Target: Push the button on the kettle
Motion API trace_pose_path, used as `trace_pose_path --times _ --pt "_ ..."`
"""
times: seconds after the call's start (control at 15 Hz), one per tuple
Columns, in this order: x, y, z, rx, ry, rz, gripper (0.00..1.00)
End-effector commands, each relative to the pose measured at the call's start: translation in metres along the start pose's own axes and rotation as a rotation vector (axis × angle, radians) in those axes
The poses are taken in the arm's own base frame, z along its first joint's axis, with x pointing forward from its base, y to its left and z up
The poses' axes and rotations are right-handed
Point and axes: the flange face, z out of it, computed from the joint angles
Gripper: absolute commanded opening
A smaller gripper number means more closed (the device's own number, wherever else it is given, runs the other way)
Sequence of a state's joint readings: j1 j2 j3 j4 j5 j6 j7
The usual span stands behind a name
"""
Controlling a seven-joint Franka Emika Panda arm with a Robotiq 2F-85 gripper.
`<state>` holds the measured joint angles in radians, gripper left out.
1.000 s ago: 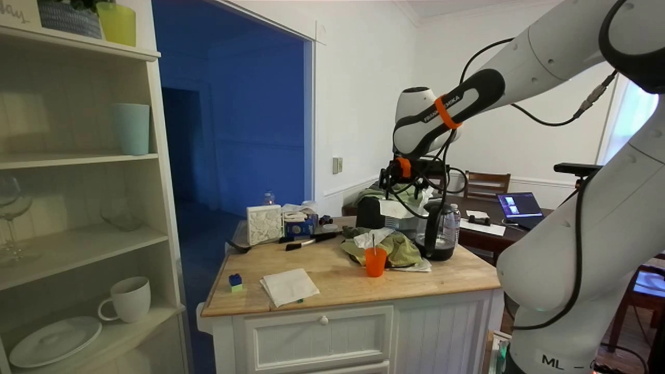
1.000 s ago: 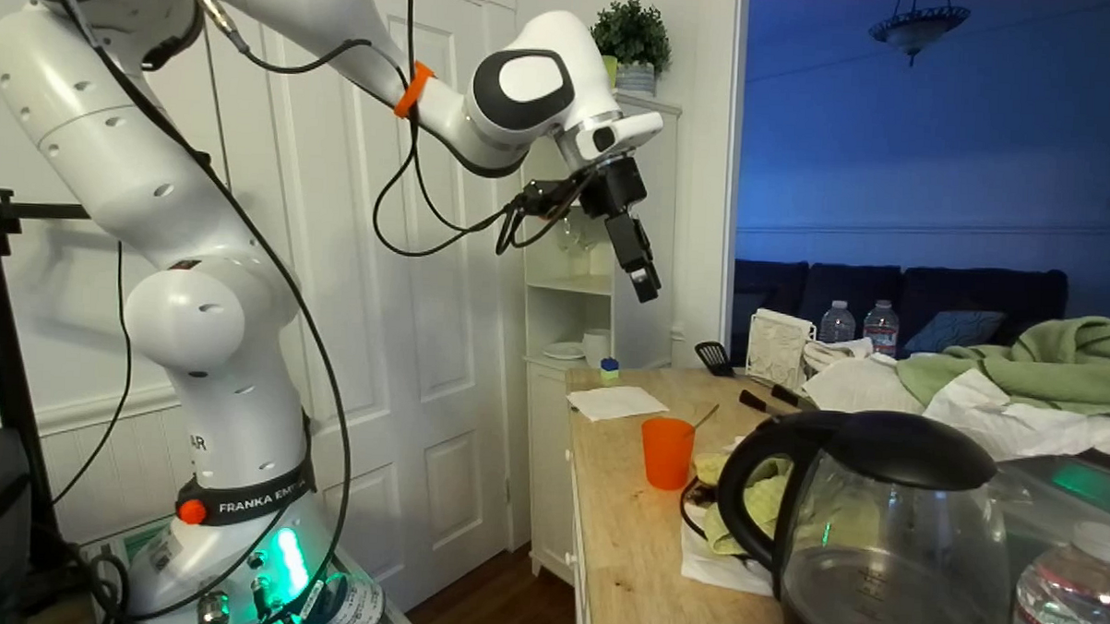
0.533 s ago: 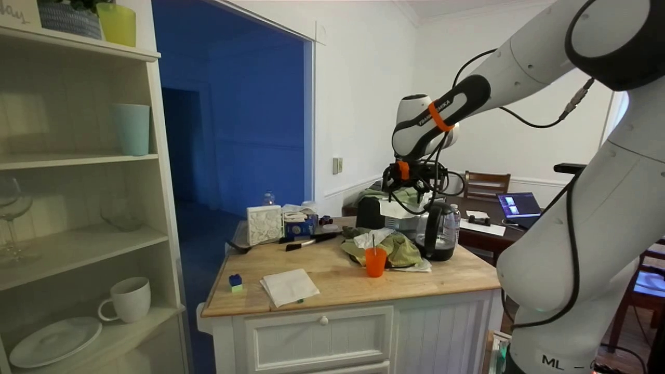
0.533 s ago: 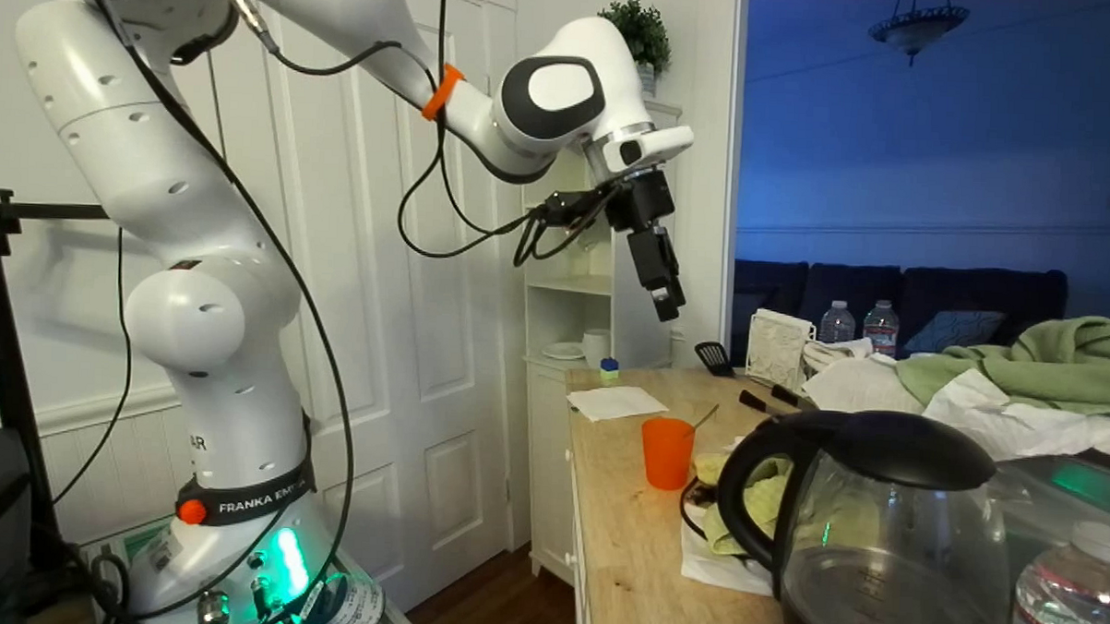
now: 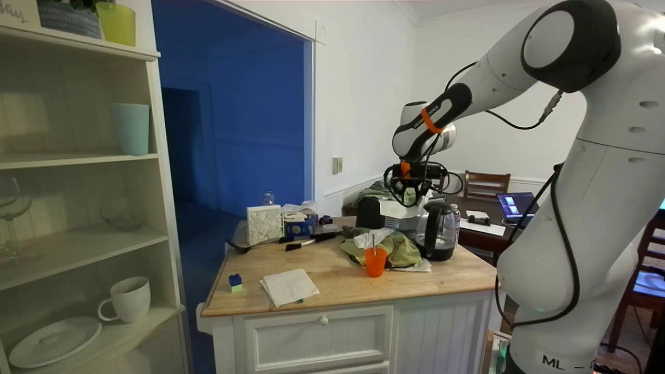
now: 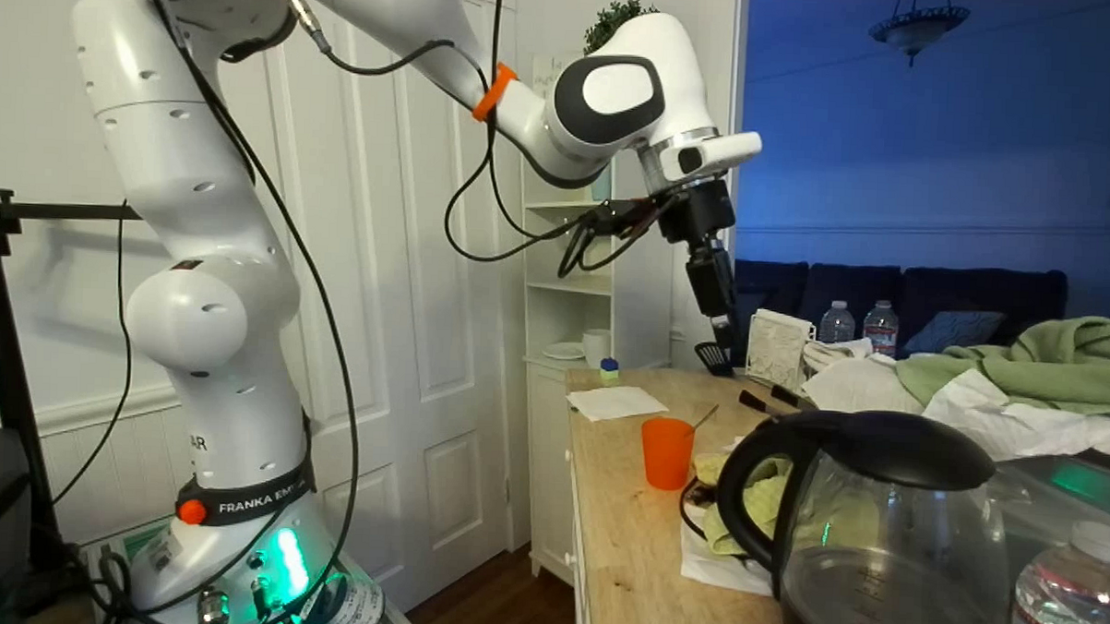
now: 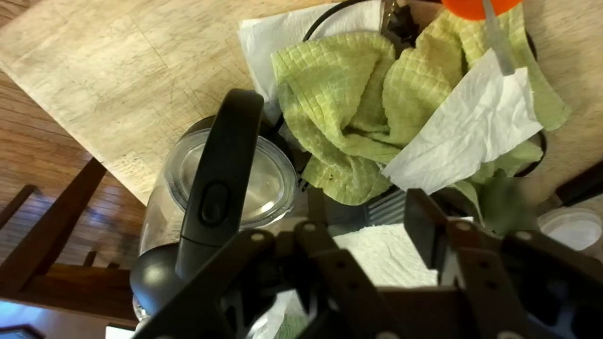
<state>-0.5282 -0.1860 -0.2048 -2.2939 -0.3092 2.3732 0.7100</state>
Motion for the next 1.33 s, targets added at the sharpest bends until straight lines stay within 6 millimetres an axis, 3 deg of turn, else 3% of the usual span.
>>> trace_pose_path --times 0.0,0.07,0.2,0.4,0.67,1.27 --pt "0.023 0.007 0.003 -0.045 -0.014 0.060 0.17" --pt "0.027 0.011 0.004 -0.055 -0.016 0.068 0.09" --pt "0.033 0.018 0.005 -0.090 -0.053 0.065 0.03" --pt "0.043 0.028 0.007 -0.137 -0.111 0.077 0.00" --pt "0.056 0.037 0.011 -0.181 -0.172 0.101 0.06" --pt "0.070 0.040 0.040 -0.243 -0.271 0.098 0.05"
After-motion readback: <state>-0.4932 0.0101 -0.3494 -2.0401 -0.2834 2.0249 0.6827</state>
